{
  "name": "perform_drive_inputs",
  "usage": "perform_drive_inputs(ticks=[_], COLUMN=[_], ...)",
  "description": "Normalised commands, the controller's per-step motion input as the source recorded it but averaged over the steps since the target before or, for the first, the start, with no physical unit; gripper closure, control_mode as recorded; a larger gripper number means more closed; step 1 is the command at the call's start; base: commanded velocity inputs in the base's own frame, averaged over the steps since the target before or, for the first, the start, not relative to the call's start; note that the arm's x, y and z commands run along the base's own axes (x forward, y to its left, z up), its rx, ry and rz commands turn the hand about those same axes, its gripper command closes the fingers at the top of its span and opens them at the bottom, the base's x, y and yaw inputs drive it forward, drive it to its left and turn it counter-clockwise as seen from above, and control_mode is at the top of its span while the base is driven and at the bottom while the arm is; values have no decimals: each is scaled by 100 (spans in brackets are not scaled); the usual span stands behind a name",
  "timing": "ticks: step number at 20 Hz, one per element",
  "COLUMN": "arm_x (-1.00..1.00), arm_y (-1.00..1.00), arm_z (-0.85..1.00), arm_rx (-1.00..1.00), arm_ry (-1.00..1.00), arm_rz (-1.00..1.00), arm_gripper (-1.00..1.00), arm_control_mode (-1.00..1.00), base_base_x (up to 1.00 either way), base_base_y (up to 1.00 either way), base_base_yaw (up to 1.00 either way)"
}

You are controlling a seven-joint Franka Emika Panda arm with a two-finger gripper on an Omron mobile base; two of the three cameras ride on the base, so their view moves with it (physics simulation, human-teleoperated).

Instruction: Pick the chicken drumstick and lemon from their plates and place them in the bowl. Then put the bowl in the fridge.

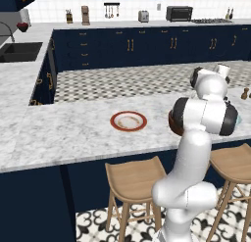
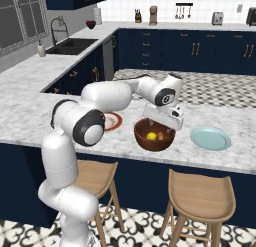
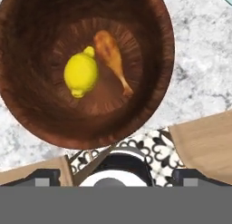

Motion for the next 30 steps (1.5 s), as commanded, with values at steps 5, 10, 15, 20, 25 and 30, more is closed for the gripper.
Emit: perform_drive_inputs(ticks=[5,10,15,20,25,30], arm_x=[-30,32,77,50,39,23], arm_y=[-16,-34,-33,-48,-2,21], arm_z=[0,-2,-22,-42,-50,-59], arm_rx=[-14,-2,11,9,2,0], arm_ry=[0,6,7,0,1,0], arm_rz=[-57,-49,5,9,0,0], arm_gripper=[-100,-100,-100,-100,-100,100], arm_control_mode=[-100,-100,-100,-100,-100,-100], base_base_x=[0,0,0,0,0,0], base_base_y=[0,0,0,0,0,0], base_base_yaw=[0,0,0,0,0,0])
